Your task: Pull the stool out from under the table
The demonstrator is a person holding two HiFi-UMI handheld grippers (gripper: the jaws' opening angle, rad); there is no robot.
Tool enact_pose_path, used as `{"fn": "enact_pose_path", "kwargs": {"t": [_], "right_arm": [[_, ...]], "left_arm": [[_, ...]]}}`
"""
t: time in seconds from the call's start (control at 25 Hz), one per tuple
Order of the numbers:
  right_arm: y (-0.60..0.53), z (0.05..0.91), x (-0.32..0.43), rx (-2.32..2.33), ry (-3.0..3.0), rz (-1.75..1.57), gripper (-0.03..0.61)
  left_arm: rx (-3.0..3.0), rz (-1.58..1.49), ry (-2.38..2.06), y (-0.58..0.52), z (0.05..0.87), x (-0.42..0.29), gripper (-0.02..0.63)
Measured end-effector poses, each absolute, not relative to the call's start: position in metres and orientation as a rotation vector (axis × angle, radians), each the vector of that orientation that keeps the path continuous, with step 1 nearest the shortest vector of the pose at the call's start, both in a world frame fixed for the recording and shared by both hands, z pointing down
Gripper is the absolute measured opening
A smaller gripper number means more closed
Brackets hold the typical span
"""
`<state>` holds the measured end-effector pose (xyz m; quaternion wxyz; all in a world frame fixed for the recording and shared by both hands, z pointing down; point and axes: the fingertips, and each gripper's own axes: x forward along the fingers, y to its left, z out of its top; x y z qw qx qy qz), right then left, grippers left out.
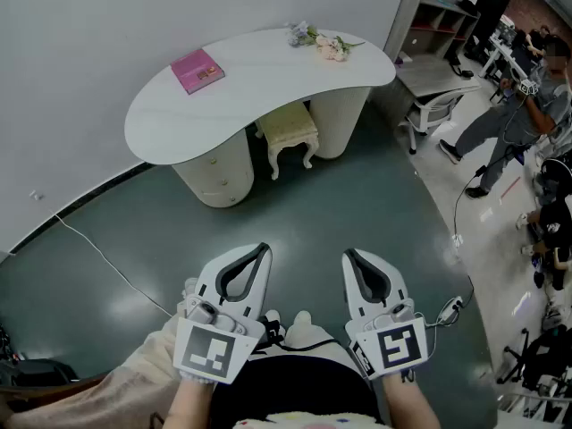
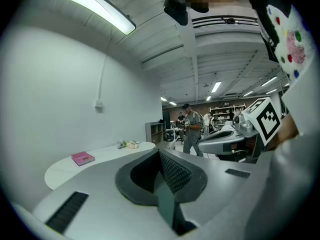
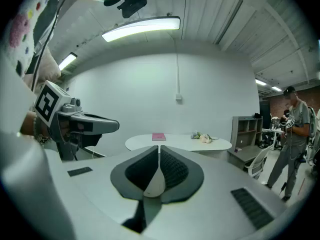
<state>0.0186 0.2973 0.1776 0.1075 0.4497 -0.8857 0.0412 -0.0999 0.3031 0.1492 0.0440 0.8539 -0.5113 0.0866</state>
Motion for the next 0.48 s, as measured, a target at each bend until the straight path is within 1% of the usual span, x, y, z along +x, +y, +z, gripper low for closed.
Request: {"fn": "enact_pose_path", "kwargs": {"t": [0.48], "right_arm": [[0.2869, 0.1776, 0.0185, 1.306, -2.622, 0.118, 0.040]], "left_arm": [[2.600, 0.268, -1.571, 0.2932, 0.1486, -0.0994, 0.017]]}}
